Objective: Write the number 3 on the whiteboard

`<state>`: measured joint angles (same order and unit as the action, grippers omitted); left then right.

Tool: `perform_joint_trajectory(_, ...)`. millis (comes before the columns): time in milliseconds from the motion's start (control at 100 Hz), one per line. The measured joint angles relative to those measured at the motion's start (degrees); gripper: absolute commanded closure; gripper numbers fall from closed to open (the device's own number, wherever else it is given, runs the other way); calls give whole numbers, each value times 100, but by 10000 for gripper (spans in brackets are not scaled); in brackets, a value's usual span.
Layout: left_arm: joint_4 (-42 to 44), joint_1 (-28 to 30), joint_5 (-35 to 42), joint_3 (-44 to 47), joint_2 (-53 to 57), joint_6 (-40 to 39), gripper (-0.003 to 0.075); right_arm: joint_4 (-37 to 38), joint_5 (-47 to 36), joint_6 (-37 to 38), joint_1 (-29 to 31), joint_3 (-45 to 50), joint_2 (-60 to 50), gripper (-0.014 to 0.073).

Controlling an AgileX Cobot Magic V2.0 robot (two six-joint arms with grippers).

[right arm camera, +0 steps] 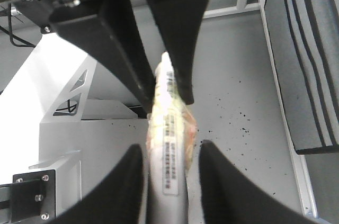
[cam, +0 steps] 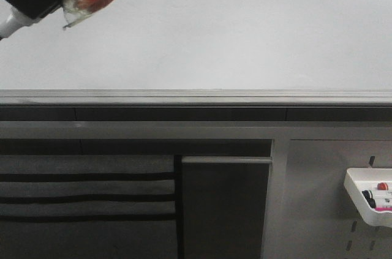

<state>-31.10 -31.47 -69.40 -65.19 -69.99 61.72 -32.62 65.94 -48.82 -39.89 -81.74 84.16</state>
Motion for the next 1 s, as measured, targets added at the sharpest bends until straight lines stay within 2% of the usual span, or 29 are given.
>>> perform_joint_trajectory(190,38,0,10,0,0,0,739,-10,-5,0,0,0,0,579)
perform_joint_trajectory(400,42,0,10,-5,0,0,724,-10,-5,0,0,0,0,633)
perform_joint_trajectory(470,42,0,10,-5,0,0,660,-10,-5,0,0,0,0,632)
perform_joint_trajectory(590,51,0,21,-5,0,4,472,1,-5,0,0,0,0,632)
perform_joint_trajectory(660,51,12,54,-5,0,4,392,76,-5,2,0,0,0,632)
perform_joint_trajectory(710,51,69,85,-5,13,4,368,139,5,37,0,0,0,632)
perform_joint_trajectory(810,40,327,150,-5,124,4,369,336,-19,258,13,0,-35,632)
perform_joint_trajectory(1000,-381,1166,174,-5,712,-28,371,744,-91,1231,492,0,-450,633)
